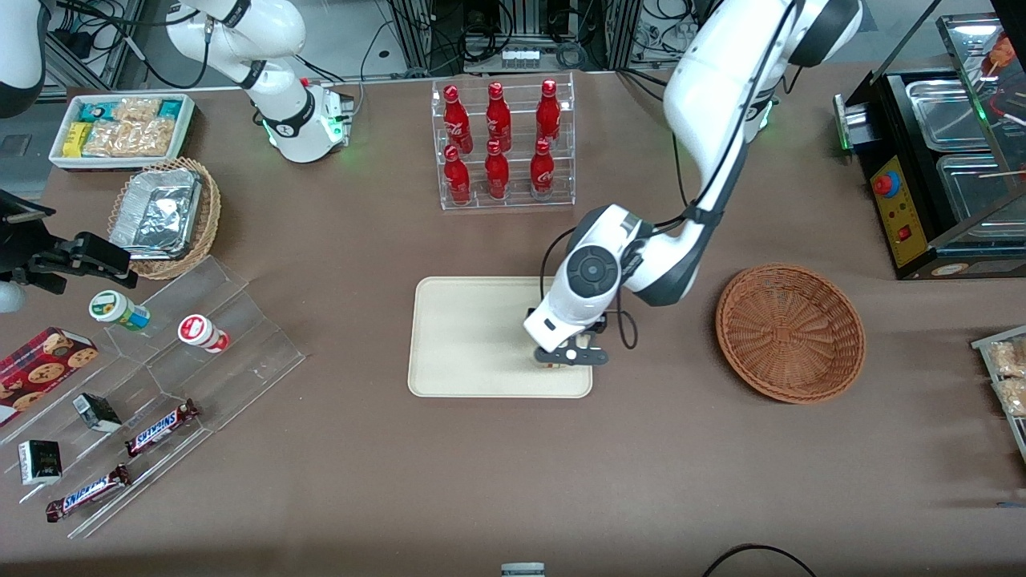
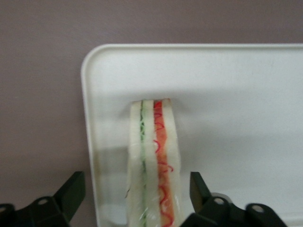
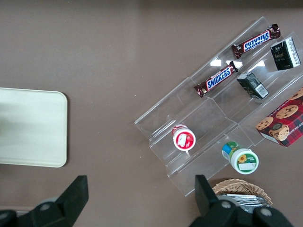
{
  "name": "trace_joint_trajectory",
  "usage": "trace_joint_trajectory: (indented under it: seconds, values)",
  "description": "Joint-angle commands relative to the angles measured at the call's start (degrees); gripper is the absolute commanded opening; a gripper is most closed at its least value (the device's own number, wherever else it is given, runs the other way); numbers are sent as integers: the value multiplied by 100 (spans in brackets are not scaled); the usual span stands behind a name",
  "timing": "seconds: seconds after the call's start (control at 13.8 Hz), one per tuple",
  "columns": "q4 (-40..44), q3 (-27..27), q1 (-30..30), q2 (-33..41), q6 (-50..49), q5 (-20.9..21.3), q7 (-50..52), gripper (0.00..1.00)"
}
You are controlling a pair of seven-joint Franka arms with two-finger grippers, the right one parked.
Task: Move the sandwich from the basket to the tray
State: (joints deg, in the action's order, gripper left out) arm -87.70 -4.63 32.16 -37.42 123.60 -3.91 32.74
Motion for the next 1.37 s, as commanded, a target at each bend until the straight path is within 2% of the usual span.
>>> trace_joint_trajectory:
  seconds: [0.0,0.22,0.29,0.72,1.01,1.16,1.3]
  values:
    - [-151,23,-263,813,-878,13,389,100]
    - [-239,637,-281,1543,-1363,127,392,100]
    - [-257,804,-420,1754,-1504,127,113,100]
    - [-599,841,-1868,2711,-2084,206,-1365,100]
    - [-617,850,-2293,3389,-2699,250,-1410,100]
    - [-600,832,-2477,3688,-2946,582,-1419,100]
    - [-591,788,-2522,3820,-3332,681,-1777,100]
